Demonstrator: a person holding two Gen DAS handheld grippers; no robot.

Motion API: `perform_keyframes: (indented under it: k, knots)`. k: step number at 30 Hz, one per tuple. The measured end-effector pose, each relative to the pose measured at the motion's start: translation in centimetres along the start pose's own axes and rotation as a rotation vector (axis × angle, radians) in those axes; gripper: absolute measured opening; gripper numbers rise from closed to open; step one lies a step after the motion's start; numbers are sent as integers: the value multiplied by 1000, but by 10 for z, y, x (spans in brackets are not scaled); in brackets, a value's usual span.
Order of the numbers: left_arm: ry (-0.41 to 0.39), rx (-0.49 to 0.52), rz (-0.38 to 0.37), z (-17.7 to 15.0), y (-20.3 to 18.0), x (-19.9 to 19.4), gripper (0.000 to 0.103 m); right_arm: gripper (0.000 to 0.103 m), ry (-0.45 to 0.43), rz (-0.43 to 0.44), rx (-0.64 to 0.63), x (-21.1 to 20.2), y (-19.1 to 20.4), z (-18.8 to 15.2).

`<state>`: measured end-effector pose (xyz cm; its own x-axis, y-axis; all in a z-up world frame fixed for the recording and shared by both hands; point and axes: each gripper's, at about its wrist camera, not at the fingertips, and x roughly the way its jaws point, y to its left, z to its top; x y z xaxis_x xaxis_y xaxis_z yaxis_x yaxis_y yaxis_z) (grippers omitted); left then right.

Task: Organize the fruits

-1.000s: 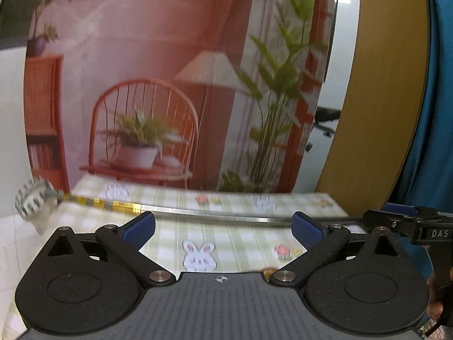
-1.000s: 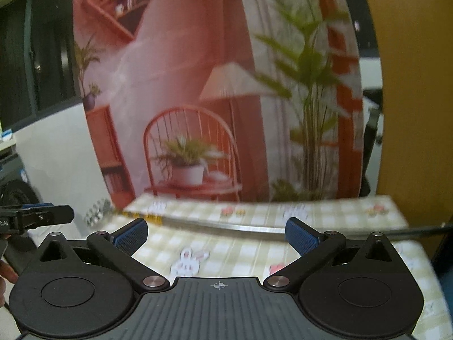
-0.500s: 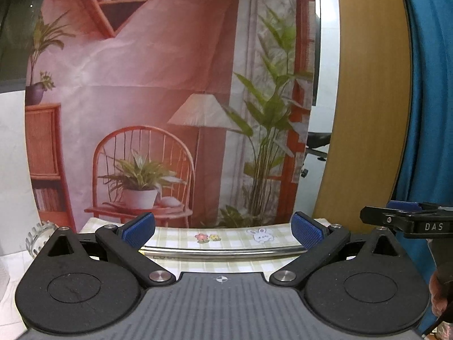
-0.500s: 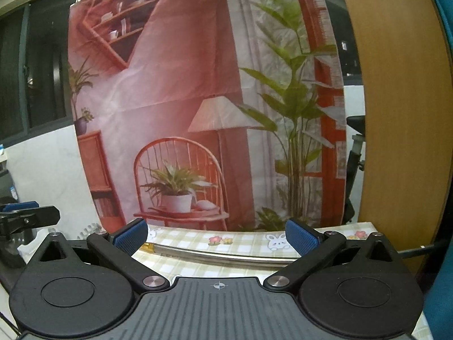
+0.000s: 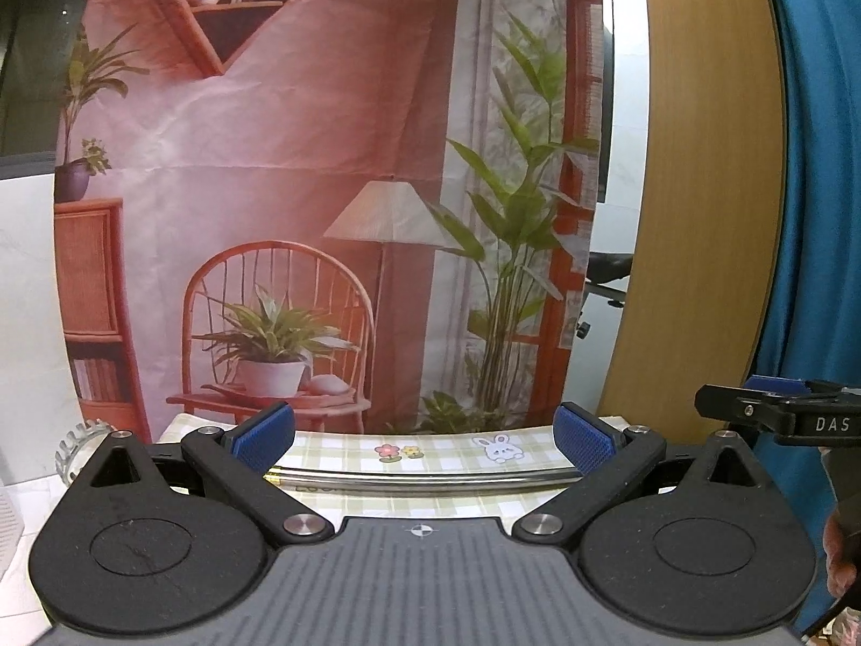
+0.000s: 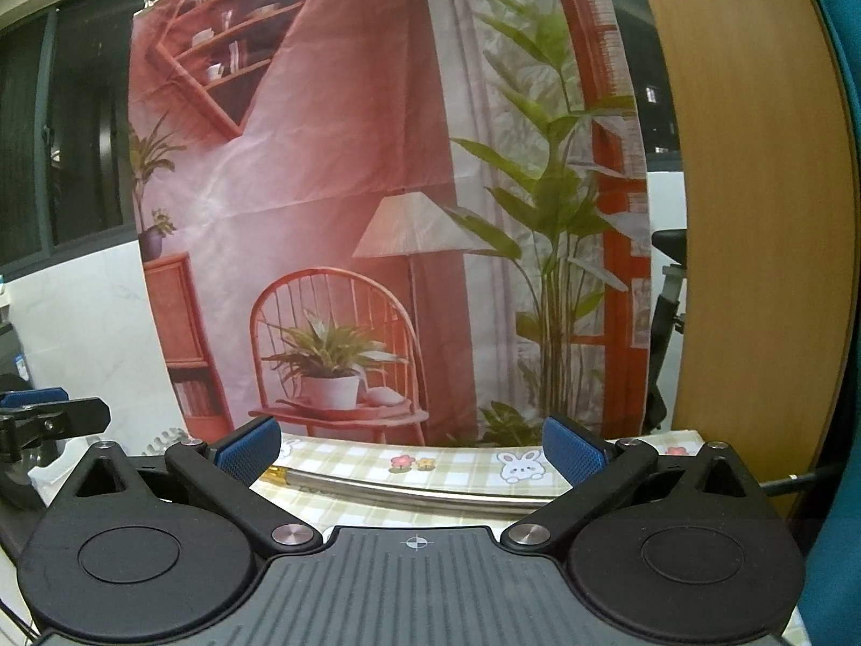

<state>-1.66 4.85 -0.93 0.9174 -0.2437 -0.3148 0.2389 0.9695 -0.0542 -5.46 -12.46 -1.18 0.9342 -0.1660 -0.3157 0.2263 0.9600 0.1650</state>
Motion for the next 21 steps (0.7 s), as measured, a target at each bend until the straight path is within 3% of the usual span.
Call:
perform_keyframes:
  k: [21]
  knots:
    - [27,-6,4,2,2,3,103,103,0,0,-1,-1,1,0]
